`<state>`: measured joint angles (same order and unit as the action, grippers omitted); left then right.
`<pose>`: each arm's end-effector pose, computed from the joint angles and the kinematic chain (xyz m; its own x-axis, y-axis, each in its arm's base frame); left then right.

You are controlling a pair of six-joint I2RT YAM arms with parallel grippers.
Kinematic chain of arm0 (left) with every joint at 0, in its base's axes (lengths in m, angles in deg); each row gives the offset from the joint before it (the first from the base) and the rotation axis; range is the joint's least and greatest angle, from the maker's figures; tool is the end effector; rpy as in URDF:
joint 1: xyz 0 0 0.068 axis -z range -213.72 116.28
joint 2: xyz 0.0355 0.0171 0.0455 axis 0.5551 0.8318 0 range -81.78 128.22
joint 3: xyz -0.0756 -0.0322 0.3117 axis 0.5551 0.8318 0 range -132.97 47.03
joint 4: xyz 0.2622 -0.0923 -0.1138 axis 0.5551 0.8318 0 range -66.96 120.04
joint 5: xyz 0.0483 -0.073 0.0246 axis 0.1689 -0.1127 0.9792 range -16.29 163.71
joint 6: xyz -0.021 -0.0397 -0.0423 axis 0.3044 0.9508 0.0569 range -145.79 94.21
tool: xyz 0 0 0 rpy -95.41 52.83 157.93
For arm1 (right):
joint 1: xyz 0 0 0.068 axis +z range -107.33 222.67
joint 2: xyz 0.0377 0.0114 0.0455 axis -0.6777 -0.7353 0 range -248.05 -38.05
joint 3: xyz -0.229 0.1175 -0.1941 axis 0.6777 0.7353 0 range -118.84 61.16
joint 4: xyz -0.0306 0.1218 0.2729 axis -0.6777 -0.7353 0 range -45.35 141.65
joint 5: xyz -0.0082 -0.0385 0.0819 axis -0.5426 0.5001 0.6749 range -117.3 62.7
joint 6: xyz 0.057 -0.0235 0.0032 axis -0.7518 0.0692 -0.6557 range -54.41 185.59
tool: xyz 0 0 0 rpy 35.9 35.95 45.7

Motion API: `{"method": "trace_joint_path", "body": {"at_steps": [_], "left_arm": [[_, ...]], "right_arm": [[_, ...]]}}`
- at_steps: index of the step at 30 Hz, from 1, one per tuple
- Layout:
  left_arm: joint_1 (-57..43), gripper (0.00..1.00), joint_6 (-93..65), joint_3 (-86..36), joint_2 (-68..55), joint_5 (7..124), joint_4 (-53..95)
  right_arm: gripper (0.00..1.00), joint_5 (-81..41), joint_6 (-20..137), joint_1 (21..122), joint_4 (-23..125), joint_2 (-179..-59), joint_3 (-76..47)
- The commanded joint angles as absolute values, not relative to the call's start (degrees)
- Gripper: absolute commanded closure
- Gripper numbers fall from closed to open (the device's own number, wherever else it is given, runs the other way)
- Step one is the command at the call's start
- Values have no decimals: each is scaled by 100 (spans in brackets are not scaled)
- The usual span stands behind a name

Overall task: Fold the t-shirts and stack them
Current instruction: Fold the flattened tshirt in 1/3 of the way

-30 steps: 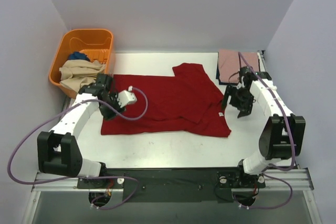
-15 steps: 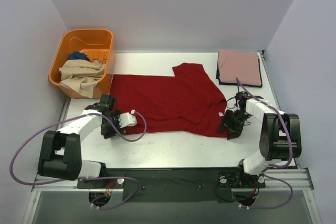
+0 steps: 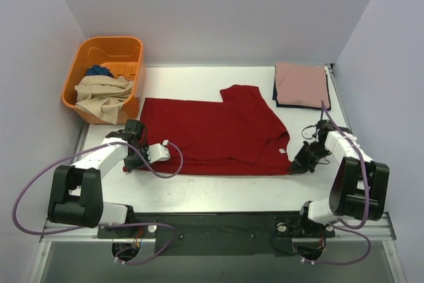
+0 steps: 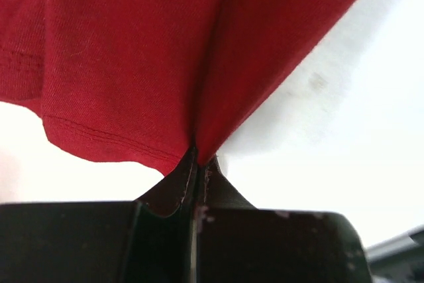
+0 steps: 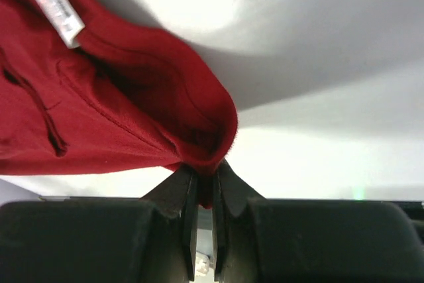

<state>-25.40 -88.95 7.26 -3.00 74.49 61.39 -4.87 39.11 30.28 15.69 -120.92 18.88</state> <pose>0.2428 -0.0348 0.1713 -0.3095 0.9469 -0.0869 0.9255 0.3210 0.2012 0.2621 -0.0393 0.1715 -0.8005 0.5978 -0.0426 0.5235 0.7321 0.4359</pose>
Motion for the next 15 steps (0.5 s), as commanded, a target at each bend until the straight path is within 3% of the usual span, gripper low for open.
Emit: {"method": "trace_joint_path", "body": {"at_steps": [1,8,9,11,13,15], "left_arm": [[-2625,100,-8855,440,-461,7547,7954],[-2607,100,-8872,801,-505,7969,8184],[-2607,83,-8837,792,-479,7917,8149],[-2590,61,-8820,617,-453,7794,8078],[-2572,49,-8811,284,-374,7653,8087],[-2502,41,-8837,-138,-260,7530,8139]], "right_arm": [[100,-595,4010,2992,613,-11680,1924],[98,-770,3922,2992,155,-11477,2011],[94,-735,3939,2992,164,-11564,1994],[87,-630,4097,2966,199,-11924,1933],[83,-533,4185,2913,252,-12328,1880],[57,-577,4195,2896,261,-12663,1784]]}}
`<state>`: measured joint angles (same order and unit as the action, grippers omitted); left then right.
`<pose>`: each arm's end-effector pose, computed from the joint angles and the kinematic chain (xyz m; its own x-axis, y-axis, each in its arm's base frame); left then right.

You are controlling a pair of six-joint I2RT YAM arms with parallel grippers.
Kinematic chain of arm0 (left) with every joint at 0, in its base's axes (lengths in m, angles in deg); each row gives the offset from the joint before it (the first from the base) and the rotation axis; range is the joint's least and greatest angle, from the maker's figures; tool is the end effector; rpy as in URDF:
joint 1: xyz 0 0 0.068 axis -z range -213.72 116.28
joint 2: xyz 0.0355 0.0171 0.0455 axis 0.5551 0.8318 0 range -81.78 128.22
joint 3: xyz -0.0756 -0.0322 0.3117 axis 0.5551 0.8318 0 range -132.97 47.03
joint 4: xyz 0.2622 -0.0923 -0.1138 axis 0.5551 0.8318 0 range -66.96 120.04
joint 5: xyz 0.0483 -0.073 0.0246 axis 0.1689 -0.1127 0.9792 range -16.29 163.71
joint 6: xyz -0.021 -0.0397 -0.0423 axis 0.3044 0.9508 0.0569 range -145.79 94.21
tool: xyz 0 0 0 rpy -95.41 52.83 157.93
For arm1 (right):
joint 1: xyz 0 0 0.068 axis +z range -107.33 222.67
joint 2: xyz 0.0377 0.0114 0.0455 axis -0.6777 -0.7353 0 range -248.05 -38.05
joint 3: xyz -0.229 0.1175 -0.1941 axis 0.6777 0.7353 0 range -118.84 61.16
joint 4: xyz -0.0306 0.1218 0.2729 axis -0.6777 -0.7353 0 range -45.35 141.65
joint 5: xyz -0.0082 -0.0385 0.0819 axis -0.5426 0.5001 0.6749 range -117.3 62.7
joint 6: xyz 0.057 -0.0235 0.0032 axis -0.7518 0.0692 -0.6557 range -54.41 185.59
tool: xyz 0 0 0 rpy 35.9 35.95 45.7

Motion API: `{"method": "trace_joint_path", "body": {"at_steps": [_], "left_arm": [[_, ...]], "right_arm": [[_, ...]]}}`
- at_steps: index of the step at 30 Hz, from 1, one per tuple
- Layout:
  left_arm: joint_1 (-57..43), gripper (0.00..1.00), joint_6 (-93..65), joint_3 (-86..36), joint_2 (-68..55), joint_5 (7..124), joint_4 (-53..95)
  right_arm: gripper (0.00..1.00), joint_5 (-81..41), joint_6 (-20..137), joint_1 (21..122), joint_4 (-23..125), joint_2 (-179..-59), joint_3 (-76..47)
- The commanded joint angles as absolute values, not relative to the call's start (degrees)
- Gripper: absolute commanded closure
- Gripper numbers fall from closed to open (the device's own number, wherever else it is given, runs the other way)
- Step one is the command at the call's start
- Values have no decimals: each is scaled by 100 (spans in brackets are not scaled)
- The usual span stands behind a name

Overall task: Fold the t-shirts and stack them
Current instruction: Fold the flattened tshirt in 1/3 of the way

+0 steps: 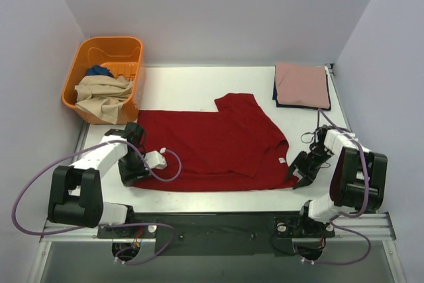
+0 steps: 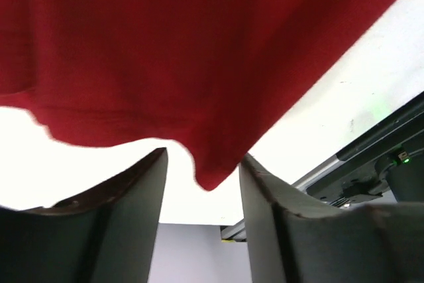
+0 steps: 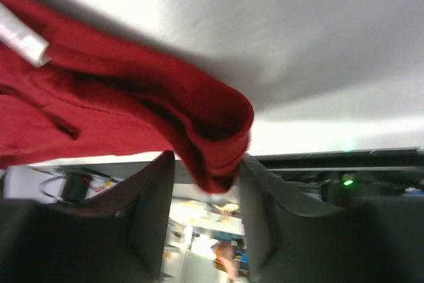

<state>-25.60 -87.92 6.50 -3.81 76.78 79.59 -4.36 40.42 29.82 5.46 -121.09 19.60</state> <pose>0.2080 -0.0271 0.1750 -0.3338 0.9393 0.0798 0.9407 0.3374 -0.0366 0.2387 -0.0357 0.1647 -0.8011 0.5844 0.1289 0.5857 0.7213 0.3697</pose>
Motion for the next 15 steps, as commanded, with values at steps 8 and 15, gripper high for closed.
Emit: {"method": "trace_joint_path", "body": {"at_steps": [8,15], "left_arm": [[-1450,32,-8170,-2956,495,6363,8842],[1210,55,-6826,-3707,1214,4726,7701]], "right_arm": [[33,-1261,4168,2572,-2,-12137,1405],[53,-1053,4177,2244,49,-11364,958]]}}
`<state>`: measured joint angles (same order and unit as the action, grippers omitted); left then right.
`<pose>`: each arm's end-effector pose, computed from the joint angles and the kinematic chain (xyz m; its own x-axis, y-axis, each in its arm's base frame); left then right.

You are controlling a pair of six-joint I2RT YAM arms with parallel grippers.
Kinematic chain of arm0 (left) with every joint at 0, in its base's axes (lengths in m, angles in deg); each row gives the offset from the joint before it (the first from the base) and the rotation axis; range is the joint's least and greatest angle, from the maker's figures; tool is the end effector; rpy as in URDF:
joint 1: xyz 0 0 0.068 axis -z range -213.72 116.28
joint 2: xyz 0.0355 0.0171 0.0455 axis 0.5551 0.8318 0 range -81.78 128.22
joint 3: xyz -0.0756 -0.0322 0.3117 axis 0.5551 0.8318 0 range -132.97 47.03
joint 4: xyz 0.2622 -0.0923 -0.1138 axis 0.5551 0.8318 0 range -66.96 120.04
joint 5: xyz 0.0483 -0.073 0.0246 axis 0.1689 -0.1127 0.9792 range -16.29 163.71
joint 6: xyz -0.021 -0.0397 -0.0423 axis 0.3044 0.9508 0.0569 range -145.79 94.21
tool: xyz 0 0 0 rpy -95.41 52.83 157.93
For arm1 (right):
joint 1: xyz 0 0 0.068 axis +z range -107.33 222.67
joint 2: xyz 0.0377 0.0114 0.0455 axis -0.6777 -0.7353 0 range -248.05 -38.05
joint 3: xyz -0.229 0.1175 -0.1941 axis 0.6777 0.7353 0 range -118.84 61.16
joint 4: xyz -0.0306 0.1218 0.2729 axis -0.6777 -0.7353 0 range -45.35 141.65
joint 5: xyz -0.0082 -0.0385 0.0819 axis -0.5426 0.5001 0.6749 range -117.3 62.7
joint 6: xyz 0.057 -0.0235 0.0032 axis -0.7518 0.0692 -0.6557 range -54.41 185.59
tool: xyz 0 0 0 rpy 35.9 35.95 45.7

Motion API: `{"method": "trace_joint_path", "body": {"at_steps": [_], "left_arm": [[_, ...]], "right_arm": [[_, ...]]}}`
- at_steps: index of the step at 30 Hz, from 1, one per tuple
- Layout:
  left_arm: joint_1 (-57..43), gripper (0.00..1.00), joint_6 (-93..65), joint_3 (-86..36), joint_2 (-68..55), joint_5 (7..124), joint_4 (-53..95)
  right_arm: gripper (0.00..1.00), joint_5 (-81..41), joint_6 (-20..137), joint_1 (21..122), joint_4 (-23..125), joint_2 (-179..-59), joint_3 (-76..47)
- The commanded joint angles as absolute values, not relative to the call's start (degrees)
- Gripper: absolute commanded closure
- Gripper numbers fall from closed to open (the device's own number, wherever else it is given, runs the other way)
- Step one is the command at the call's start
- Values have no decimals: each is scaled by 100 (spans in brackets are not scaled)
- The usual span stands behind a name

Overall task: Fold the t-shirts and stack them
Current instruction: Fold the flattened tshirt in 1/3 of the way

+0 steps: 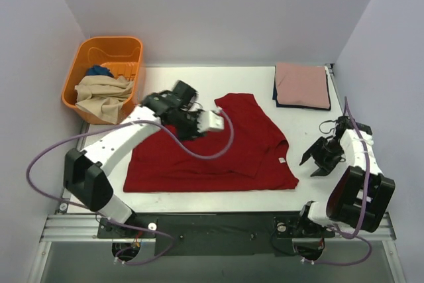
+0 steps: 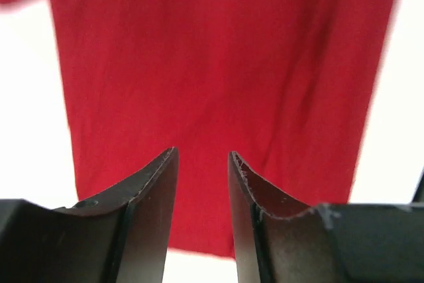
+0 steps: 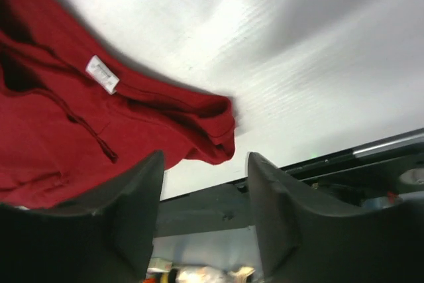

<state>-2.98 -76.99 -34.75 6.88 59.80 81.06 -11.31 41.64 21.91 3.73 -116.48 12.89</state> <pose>0.2990 -0.1908 0.3457 -0.0328 0.8996 -0.4354 0.9724 0.1294 0.1941 0.2467 -0.0797 0.2139 -0.7195 0.6900 -0.0793 0.6342 0.6992 0.3302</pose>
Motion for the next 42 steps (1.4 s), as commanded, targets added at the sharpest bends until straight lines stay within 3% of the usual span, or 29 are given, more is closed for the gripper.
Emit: {"method": "trace_joint_path", "body": {"at_steps": [1,4,8,13,21,32,38,39,42], "left_arm": [[1468,55,-6764,-3838,1348,4735,7457],[2374,60,-6352,-4147,2014,4622,6902],[2586,59,-5727,-4586,2762,4041,6075],[2965,51,-5683,-4552,3265,4250,5600],[3097,52,-5954,-4323,3678,4927,5205],[3097,59,-6042,-4244,3828,6026,4738],[3088,81,-6121,-4042,3801,5868,4826],[3088,96,-6121,-4024,3801,5921,4800],[3036,100,-5885,-4155,3775,6185,4817]], "right_arm": [[62,-1034,4194,2506,50,-11250,887],[78,-1113,4063,3464,76,-11082,798],[100,-726,3536,3546,751,-10924,1639],[100,-806,3465,3458,1438,-11230,2458],[100,-902,3561,3353,1895,-11793,2697],[100,-823,3518,3238,1939,-11688,2785],[100,-788,3544,3151,1940,-11715,2767],[100,-770,3553,3133,1948,-11723,2767],[100,-761,3553,3071,1940,-11724,2767]]}}
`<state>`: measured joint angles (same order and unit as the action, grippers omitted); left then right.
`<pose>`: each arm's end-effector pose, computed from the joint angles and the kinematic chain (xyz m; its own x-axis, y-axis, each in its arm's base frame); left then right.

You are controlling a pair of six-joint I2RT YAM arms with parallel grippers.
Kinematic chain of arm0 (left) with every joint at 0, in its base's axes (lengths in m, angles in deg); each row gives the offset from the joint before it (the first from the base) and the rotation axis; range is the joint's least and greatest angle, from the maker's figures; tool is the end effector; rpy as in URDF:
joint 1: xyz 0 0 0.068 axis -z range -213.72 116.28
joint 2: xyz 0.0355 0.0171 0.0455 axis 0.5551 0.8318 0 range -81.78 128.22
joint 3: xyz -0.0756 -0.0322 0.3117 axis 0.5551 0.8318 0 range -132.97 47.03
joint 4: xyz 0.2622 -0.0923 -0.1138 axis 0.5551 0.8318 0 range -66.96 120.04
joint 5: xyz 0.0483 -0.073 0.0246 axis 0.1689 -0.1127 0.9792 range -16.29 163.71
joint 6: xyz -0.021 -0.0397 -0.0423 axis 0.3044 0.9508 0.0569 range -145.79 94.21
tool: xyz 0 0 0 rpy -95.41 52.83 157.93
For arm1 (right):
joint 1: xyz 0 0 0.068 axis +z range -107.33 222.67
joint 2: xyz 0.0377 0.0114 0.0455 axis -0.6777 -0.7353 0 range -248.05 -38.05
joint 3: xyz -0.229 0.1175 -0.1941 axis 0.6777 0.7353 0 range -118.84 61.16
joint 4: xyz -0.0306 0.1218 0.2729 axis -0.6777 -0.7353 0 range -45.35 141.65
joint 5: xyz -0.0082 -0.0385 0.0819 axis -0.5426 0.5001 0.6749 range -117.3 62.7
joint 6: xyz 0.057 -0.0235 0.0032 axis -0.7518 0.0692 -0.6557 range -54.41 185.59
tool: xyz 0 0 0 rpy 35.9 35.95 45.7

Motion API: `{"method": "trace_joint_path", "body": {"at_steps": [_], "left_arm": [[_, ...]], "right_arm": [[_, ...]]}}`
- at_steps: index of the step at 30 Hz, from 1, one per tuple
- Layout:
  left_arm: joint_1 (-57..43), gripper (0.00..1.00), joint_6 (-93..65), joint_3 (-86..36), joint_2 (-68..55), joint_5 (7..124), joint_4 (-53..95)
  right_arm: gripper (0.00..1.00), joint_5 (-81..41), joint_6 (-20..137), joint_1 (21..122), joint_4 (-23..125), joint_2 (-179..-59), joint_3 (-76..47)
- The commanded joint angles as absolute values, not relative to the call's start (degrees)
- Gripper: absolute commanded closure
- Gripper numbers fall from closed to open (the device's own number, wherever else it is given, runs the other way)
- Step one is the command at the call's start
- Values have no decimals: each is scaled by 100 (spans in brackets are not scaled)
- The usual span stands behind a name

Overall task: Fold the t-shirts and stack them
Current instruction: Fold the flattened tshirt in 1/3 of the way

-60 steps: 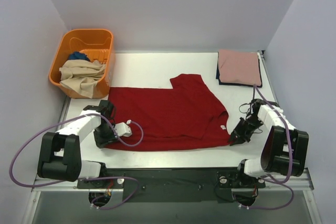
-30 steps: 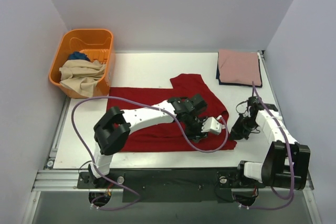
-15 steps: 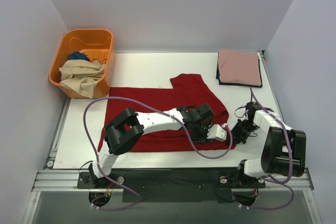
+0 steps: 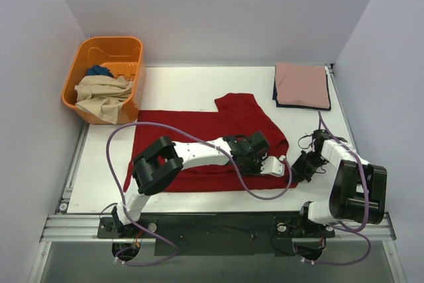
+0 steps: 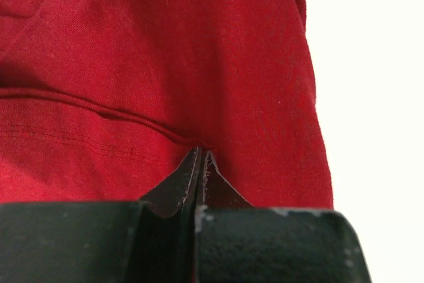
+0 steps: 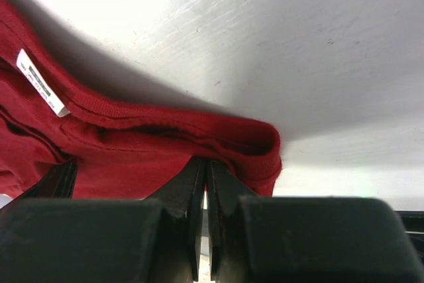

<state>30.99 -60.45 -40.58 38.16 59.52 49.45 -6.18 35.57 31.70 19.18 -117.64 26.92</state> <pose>0.2089 -0.4686 0.1822 0.2290 0.8059 -0.5460 0.9734 -0.1935 0.1227 0.2306 -0.0275 0.1470 -0.7795 0.6264 -0.0064 0.5692 0.7124 0.4105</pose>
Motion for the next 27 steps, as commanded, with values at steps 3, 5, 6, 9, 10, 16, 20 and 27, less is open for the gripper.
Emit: {"method": "trace_joint_path", "body": {"at_steps": [3,5,6,9,10,16,20,27], "left_arm": [[2686,100,-5323,-4340,3670,6212,4817],[2422,100,-5033,-4411,3608,6124,4791],[2342,100,-4962,-4402,3582,6080,4748],[2008,100,-4699,-4280,3555,5887,4642],[1955,100,-4654,-4210,3555,5851,4598],[1533,100,-4302,-4060,3590,5613,4405],[1348,100,-4118,-4007,3634,5832,4395],[1207,100,-4091,-3989,3459,6325,4842]], "right_arm": [[100,-796,3544,3045,1940,-11802,2767],[100,-823,3553,3045,1966,-11907,2750],[100,-823,3570,3045,1957,-11934,2750],[100,-805,3562,3045,1948,-12057,2723],[100,-840,3570,3045,1948,-12057,2723],[100,-841,3553,3045,1940,-12163,2706],[100,-858,3544,3045,1922,-12207,2697],[100,-893,3544,3045,1896,-12295,2662]]}}
